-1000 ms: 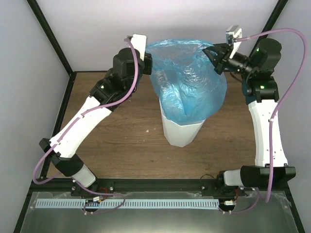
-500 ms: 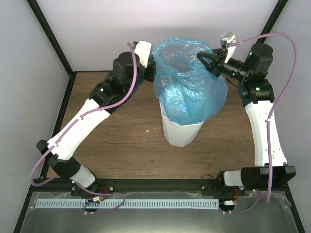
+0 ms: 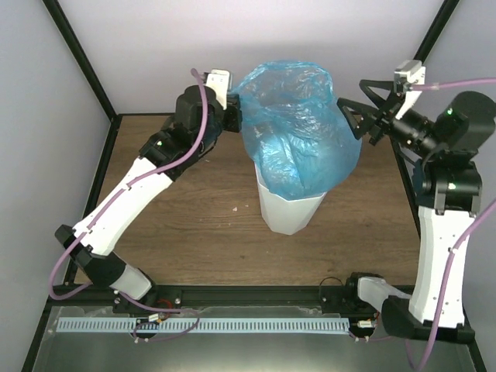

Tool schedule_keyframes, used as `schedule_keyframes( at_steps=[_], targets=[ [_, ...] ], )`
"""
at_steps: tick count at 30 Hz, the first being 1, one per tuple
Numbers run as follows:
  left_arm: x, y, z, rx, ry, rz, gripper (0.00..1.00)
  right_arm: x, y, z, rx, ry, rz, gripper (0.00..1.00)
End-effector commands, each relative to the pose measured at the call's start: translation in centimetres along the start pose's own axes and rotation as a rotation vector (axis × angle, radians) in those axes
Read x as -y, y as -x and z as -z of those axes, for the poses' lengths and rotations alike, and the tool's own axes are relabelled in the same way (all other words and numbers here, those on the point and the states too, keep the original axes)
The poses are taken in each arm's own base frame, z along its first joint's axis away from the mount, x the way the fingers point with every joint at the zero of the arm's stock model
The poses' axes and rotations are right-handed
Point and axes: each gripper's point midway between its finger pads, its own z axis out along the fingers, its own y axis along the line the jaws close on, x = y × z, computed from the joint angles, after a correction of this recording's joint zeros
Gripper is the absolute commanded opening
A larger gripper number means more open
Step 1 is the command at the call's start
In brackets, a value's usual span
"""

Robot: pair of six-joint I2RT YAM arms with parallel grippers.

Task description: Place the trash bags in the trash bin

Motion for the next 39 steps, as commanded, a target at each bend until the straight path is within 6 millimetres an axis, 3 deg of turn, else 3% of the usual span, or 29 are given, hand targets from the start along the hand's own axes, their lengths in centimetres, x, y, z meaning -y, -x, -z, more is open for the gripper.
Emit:
schedule_keyframes(
  at_steps=[1,4,7,12,15,18,22,24,29,34,39],
  targets=[
    [-1.4,1.7,1.2,0.059,-0.002,0.088,0.04,1.1,-1.3,1.1,-0.058,-0.090,-0.049,0.77],
    [-1.1,1.7,1.2,0.056,-0.027,0.090,0.04,5.3,-2.6,2.8,-0.086,-0.325,-0.075,0.76],
    [-0.6,1.5,1.1,0.046,-0.056,0.089,0.04,8.6,-5.4,4.7,-0.173,-0.463,-0.115,0.74],
    [-0.2,1.0,0.8,0.043,-0.085,0.081,0.04,11.4,-10.0,7.4,-0.315,-0.528,-0.164,0.72],
    [1.2,0.7,0.9,0.048,-0.171,0.080,0.04,11.3,-11.6,8.2,-0.393,-0.535,-0.092,0.63],
    [3.1,0.7,1.1,0.056,-0.282,0.074,0.04,9.7,-13.4,8.3,-0.483,-0.437,-0.007,0.56],
    [5.2,0.5,1.4,0.059,-0.413,0.080,0.04,4.6,-15.4,8.0,-0.537,-0.186,0.084,0.48],
    [6.2,0.5,1.7,0.064,-0.470,0.107,0.04,3.7,-16.2,8.1,-0.553,-0.159,0.116,0.40],
    [8.8,1.3,2.4,0.081,-0.635,0.170,0.04,2.1,-18.7,7.3,-0.611,-0.064,0.161,0.32],
    [10.7,2.0,3.0,0.079,-0.736,0.216,0.04,-1.2,-20.8,4.5,-0.640,0.121,0.078,0.28],
    [9.8,1.5,3.2,0.070,-0.688,0.215,0.04,-3.3,-20.7,0.4,-0.652,0.228,0.014,0.23]
  ],
)
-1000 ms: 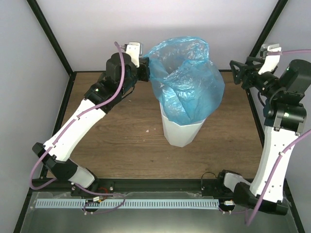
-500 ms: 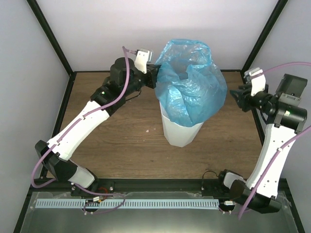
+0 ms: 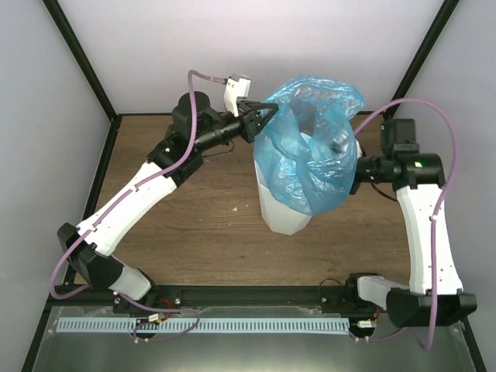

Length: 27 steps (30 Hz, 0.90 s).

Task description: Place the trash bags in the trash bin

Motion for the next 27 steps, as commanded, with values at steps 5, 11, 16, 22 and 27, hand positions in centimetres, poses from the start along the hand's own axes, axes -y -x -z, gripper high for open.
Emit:
schedule_keyframes(
  at_steps=[5,11,16,22,27],
  targets=[
    [-2.4,-0.1,1.4,0.008,0.165,-0.021,0.04,0.3,5.0,-3.8,0.033,0.061,-0.047,0.23],
    [-5.9,-1.2,1.4,-0.001,0.309,-0.016,0.04,5.1,5.6,-5.0,-0.004,-0.107,-0.108,0.24],
    [-8.5,-1.6,0.6,0.002,0.373,-0.002,0.04,5.2,4.4,-4.4,-0.042,-0.144,-0.124,0.32],
    [-12.3,-0.8,1.5,0.023,0.474,0.012,0.04,5.3,3.9,0.2,0.005,-0.184,-0.157,0.43],
    [-14.1,-0.3,2.0,0.035,0.496,0.020,0.04,4.7,2.9,2.5,-0.013,-0.215,-0.165,0.55]
  ],
)
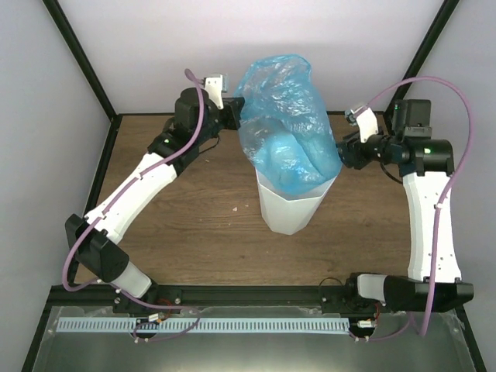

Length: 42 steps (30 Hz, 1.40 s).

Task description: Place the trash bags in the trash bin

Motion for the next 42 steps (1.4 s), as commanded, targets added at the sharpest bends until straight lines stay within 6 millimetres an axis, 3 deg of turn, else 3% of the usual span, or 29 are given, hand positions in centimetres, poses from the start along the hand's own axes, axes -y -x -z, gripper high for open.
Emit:
schedule_keyframes(
  at_steps=[1,11,16,21,26,30,35,38,42],
  targets=[
    [-1.0,1.4,-0.1,0.041,0.014,0.011,0.04,-1.5,-0.4,3.0,0.007,-0.003,0.019,0.55],
    [-0.6,1.4,-0.2,0.034,-0.027,0.029,0.04,-3.8,-1.3,5.8,0.045,-0.037,0.158,0.64],
    [-0.6,1.2,-0.3,0.028,-0.025,0.029,0.04,-5.2,-3.3,6.1,0.038,-0.029,0.318,0.66],
    [-0.5,1.4,0.0,0.036,-0.027,0.032,0.04,-4.5,-5.2,4.7,-0.036,-0.033,0.372,0.64],
    [1.6,1.8,0.6,0.031,-0.131,0.056,0.04,-4.9,-3.3,2.2,-0.038,0.090,0.315,0.55],
    [4.4,2.2,1.8,0.028,-0.262,0.065,0.04,-6.7,-1.3,-0.6,-0.069,0.198,0.295,0.46],
    [7.6,2.8,4.8,0.060,-0.437,0.087,0.04,-10.3,-1.6,-3.8,-0.136,0.333,0.312,0.44],
    [7.8,2.2,5.3,0.053,-0.451,0.077,0.04,-11.3,-2.0,-4.2,-0.153,0.369,0.299,0.46],
    [7.5,0.6,4.9,0.022,-0.451,0.086,0.04,-10.6,-2.2,-3.3,-0.141,0.296,0.276,0.48]
  ],
)
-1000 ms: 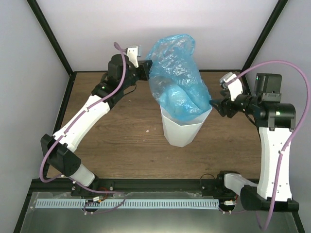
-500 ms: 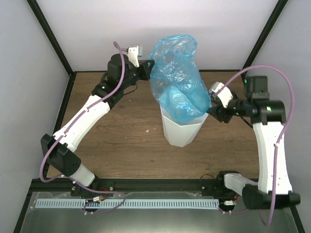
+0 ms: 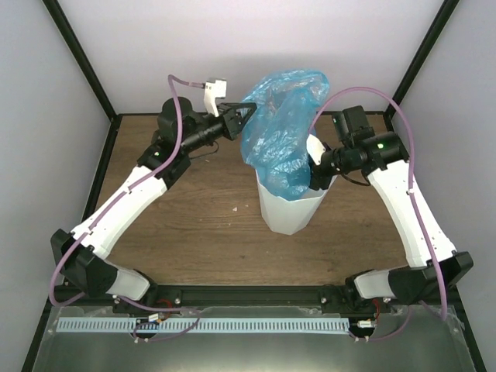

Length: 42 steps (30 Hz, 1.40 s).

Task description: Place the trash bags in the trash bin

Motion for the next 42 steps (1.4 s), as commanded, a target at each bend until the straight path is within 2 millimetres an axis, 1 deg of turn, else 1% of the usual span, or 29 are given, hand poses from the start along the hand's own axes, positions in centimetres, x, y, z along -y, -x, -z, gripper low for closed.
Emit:
schedule_keyframes(
  at_steps=[1,3,5,9,11,13,16,17,19,20,22,24,25,27,29,30,32,34,35,36,38,40,42],
  targets=[
    [1.0,-0.9,0.1,-0.006,-0.066,0.005,0.04,-0.2,0.3,2.4,0.041,-0.093,-0.032,0.48],
    [1.0,-1.3,0.0,-0.008,-0.071,0.011,0.04,-0.7,-0.2,3.3,0.045,-0.110,-0.030,0.53],
    [1.0,-1.5,-0.2,-0.009,-0.077,0.012,0.04,-1.1,-1.2,3.9,0.031,-0.136,-0.033,0.56],
    [1.4,-2.2,-0.9,-0.023,-0.103,0.019,0.04,-0.5,-3.1,5.4,0.008,-0.237,-0.061,0.62],
    [2.0,-2.7,-1.4,-0.035,-0.125,0.020,0.04,-0.1,-3.7,6.3,-0.003,-0.300,-0.061,0.63],
    [3.0,-3.3,-2.0,-0.048,-0.157,0.017,0.04,0.6,-4.0,7.4,-0.007,-0.360,-0.065,0.63],
    [5.2,-4.3,-3.1,-0.072,-0.217,0.005,0.04,2.5,-3.8,9.4,0.009,-0.466,-0.110,0.63],
    [6.0,-4.5,-3.5,-0.076,-0.236,-0.002,0.04,3.8,-3.6,10.6,0.025,-0.536,-0.144,0.63],
    [7.5,-5.3,-4.3,-0.091,-0.271,-0.007,0.04,6.8,-3.4,13.9,0.066,-0.708,-0.202,0.64],
    [7.8,-5.6,-4.7,-0.095,-0.280,-0.006,0.04,8.1,-3.3,15.6,0.085,-0.782,-0.223,0.64],
    [8.3,-6.1,-5.6,-0.105,-0.292,0.001,0.04,9.8,-3.2,18.3,0.127,-0.871,-0.248,0.64],
    [8.2,-6.8,-6.6,-0.117,-0.295,0.009,0.04,10.8,-3.2,19.9,0.167,-0.904,-0.275,0.65],
    [8.1,-7.0,-7.0,-0.121,-0.295,0.008,0.04,11.1,-3.2,20.1,0.180,-0.900,-0.292,0.65],
    [7.0,-7.2,-7.8,-0.130,-0.256,-0.011,0.04,11.2,-3.1,20.0,0.205,-0.866,-0.312,0.65],
    [5.0,-6.9,-8.6,-0.135,-0.180,-0.038,0.04,10.9,-2.9,19.5,0.224,-0.828,-0.321,0.65],
    [3.9,-6.6,-8.8,-0.136,-0.146,-0.045,0.04,10.4,-2.5,19.2,0.236,-0.796,-0.304,0.65],
    [1.2,-5.7,-8.8,-0.127,-0.070,-0.042,0.04,8.5,-1.4,18.7,0.270,-0.720,-0.239,0.65],
    [-1.3,-4.4,-8.5,-0.107,-0.004,-0.048,0.04,5.9,-0.6,18.1,0.298,-0.647,-0.139,0.64],
    [-2.3,-3.8,-8.2,-0.095,0.024,-0.055,0.04,4.2,-0.4,17.9,0.306,-0.620,-0.083,0.64],
    [-3.0,-3.2,-7.9,-0.083,0.048,-0.062,0.04,3.3,-0.5,17.5,0.301,-0.600,-0.038,0.64],
    [-3.9,-2.3,-7.5,-0.067,0.074,-0.070,0.04,2.4,-1.2,16.9,0.284,-0.592,-0.014,0.64],
    [-4.1,-1.8,-7.2,-0.060,0.086,-0.074,0.04,2.4,-2.5,16.2,0.245,-0.597,-0.018,0.64],
    [-4.5,-1.7,-7.0,-0.059,0.106,-0.077,0.04,2.7,-3.7,15.7,0.204,-0.617,-0.027,0.66]
  ],
)
